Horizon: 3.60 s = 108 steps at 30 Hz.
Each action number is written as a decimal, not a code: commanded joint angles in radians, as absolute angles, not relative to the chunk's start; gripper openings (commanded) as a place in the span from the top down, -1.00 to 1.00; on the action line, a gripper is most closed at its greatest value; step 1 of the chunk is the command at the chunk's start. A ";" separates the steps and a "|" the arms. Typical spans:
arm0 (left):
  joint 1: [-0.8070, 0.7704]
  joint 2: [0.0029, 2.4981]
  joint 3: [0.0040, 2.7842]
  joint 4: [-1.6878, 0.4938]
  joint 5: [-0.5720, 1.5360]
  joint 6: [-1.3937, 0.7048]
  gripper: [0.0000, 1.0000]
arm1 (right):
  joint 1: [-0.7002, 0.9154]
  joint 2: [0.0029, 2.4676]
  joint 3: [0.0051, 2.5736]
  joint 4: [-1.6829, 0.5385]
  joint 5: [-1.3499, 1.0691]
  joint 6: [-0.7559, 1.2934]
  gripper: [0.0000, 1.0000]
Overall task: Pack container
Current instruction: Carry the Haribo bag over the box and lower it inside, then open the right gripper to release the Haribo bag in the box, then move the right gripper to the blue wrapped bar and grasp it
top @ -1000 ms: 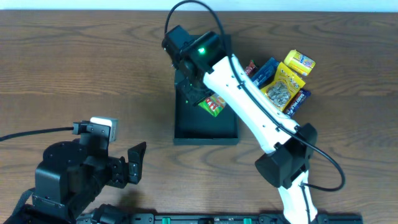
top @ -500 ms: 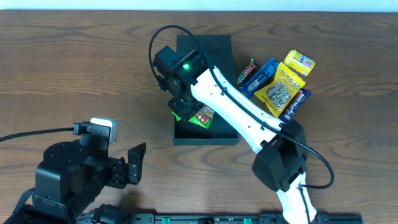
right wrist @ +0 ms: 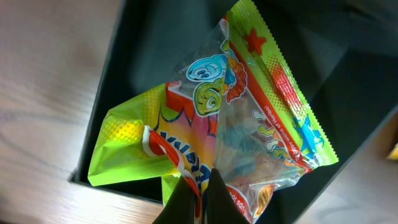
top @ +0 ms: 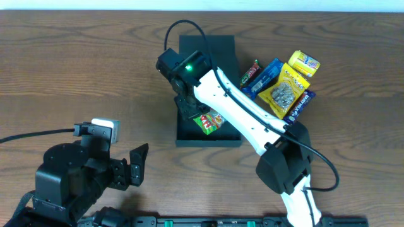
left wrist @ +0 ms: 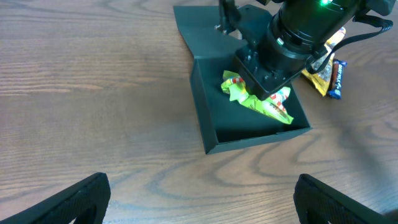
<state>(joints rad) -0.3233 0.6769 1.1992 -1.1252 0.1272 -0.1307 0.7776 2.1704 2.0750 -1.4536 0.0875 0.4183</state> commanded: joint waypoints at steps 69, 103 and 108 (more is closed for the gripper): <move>-0.319 0.672 1.208 -1.111 0.123 -0.127 -0.91 | 0.725 2.136 1.612 -0.928 0.019 0.689 0.97; -0.319 0.672 1.207 -1.117 0.120 -0.127 -0.91 | 0.582 2.142 1.610 -1.079 0.047 0.611 0.97; -0.319 0.672 1.207 -1.114 0.113 -0.127 -0.91 | 0.554 2.052 1.675 -1.105 0.052 0.612 0.97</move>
<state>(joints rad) -0.3233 0.6769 1.1992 -1.1175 0.1268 -0.1307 0.5774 2.1342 1.6222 -1.1038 0.0513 0.6277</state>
